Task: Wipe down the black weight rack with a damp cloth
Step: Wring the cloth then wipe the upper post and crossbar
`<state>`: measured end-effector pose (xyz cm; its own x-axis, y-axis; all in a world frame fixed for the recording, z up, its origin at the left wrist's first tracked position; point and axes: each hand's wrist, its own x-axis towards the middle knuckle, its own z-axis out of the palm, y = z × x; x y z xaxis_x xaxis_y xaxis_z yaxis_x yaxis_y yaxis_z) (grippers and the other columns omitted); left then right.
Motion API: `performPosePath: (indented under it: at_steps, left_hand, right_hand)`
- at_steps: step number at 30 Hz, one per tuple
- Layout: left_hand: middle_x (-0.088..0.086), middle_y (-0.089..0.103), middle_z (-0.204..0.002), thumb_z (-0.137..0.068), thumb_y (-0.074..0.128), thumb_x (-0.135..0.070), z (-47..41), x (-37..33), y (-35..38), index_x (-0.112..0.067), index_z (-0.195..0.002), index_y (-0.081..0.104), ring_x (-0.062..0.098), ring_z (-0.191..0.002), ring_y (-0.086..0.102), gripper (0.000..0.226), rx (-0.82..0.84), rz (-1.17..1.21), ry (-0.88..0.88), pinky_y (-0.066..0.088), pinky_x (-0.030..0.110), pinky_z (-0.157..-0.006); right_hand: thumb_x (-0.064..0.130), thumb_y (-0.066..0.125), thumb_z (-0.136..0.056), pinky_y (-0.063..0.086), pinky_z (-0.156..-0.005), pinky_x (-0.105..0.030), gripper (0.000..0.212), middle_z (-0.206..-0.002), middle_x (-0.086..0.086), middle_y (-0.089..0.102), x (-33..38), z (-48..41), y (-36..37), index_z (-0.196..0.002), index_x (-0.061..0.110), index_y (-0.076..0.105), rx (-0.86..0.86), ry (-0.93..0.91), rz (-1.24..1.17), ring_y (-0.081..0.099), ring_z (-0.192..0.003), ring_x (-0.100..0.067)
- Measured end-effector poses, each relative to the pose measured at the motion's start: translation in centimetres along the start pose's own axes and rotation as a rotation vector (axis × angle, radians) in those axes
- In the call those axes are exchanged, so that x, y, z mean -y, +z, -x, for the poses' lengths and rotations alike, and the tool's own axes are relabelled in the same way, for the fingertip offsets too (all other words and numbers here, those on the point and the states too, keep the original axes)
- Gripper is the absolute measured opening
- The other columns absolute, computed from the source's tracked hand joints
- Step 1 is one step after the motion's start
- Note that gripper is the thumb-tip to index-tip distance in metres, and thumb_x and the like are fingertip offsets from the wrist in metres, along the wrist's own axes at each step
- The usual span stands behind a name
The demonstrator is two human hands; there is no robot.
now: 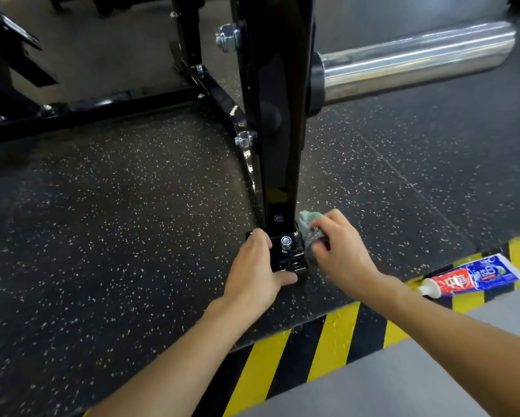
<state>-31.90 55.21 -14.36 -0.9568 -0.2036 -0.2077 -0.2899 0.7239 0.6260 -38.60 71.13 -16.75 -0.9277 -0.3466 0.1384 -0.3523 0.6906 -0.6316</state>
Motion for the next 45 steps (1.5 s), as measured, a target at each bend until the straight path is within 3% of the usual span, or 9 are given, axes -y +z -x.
performPosePath:
  at_steps: [5,9,12,17,23,30,37,39,45]
  left_hand:
    - [-0.007,0.052,-0.101,-0.071,0.088,-0.027,0.0,-0.3,-0.1,-0.023,-0.099,0.039,0.018,-0.099,0.055,0.057,-0.022,0.019,-0.025,0.039,0.030,-0.075]
    - [-0.006,0.055,-0.098,-0.078,0.082,-0.022,0.2,0.1,0.0,-0.021,-0.100,0.040,0.020,-0.097,0.057,0.048,-0.005,0.009,-0.038,0.042,0.031,-0.073]
    - [-0.001,0.059,-0.095,-0.081,0.077,-0.018,0.0,0.4,0.0,-0.020,-0.097,0.040,0.025,-0.093,0.060,0.041,0.000,0.007,-0.034,0.043,0.035,-0.068]
    - [0.000,0.060,-0.092,-0.081,0.077,-0.019,-0.1,0.3,-0.3,-0.020,-0.096,0.040,0.026,-0.088,0.061,0.040,0.025,-0.009,-0.030,0.052,0.045,-0.073]
    - [-0.004,0.059,-0.092,-0.077,0.081,-0.023,-0.1,0.4,-0.7,-0.023,-0.092,0.039,0.026,-0.092,0.062,0.045,0.061,-0.005,-0.020,0.053,0.047,-0.080]
    - [-0.005,0.054,-0.098,-0.079,0.081,-0.040,-0.2,0.5,-0.7,-0.021,-0.098,0.039,0.023,-0.094,0.058,0.050,0.115,-0.060,0.033,0.049,0.041,-0.080]
    - [0.001,0.060,-0.109,-0.091,0.070,-0.031,-0.3,-2.3,-2.4,-0.019,-0.106,0.048,0.022,-0.098,0.060,0.029,0.250,-0.128,-0.071,0.052,0.041,-0.086]
    - [0.001,0.064,-0.104,-0.099,0.056,-0.032,0.9,-5.8,-4.7,-0.021,-0.103,0.057,0.020,-0.095,0.063,0.011,0.305,0.035,-0.139,0.054,0.039,-0.087]
    - [0.009,0.067,-0.103,-0.103,0.043,-0.049,6.3,-24.1,-15.4,-0.014,-0.113,0.063,0.028,-0.089,0.066,0.041,0.510,0.853,-0.486,0.055,0.050,-0.089]
  right_hand:
    - [0.003,0.060,-0.081,0.053,-0.085,-0.040,0.048,-0.120,-0.012,0.048,2.8,0.7,0.0,-0.129,0.005,0.060,0.207,-0.337,0.202,0.056,-0.100,-0.032]
    - [0.019,0.059,-0.086,0.051,-0.075,-0.042,0.029,-0.113,-0.011,0.048,4.5,-0.1,0.7,-0.113,0.008,0.064,0.202,-0.394,0.427,0.053,-0.089,-0.030]
    - [0.024,0.064,-0.082,0.052,-0.068,-0.037,0.020,-0.100,-0.009,0.054,5.3,0.1,1.4,-0.097,0.011,0.067,0.147,-0.324,0.483,0.058,-0.077,-0.028]
    - [0.027,0.048,-0.096,0.046,-0.077,-0.034,0.026,-0.115,-0.005,0.051,6.3,0.1,1.5,-0.115,0.012,0.058,0.148,-0.106,0.408,0.058,-0.102,-0.028]
    - [0.025,0.046,-0.095,0.047,-0.070,-0.034,0.026,-0.110,-0.006,0.057,7.5,-0.4,1.3,-0.111,0.013,0.063,0.127,0.124,0.277,0.062,-0.093,-0.033]
    - [0.012,0.048,-0.084,0.038,-0.054,-0.031,0.020,-0.066,-0.007,0.052,4.3,0.4,-1.3,-0.074,0.001,0.061,-0.027,0.571,0.121,0.049,-0.059,-0.026]
    - [0.010,0.046,-0.085,0.037,-0.064,-0.035,0.015,-0.085,-0.006,0.054,5.9,1.0,-5.3,-0.080,0.005,0.059,-0.104,0.412,0.007,0.050,-0.077,-0.026]
    - [0.010,0.046,-0.087,0.037,-0.068,-0.034,0.017,-0.092,-0.005,0.054,7.9,1.6,-8.9,-0.091,0.008,0.062,-0.077,0.437,-0.013,0.051,-0.082,-0.025]
    - [0.009,0.050,-0.088,0.039,-0.081,-0.027,0.041,-0.110,-0.002,0.056,17.3,3.4,-24.9,-0.127,0.013,0.062,-0.092,0.542,-0.259,0.053,-0.099,-0.017]
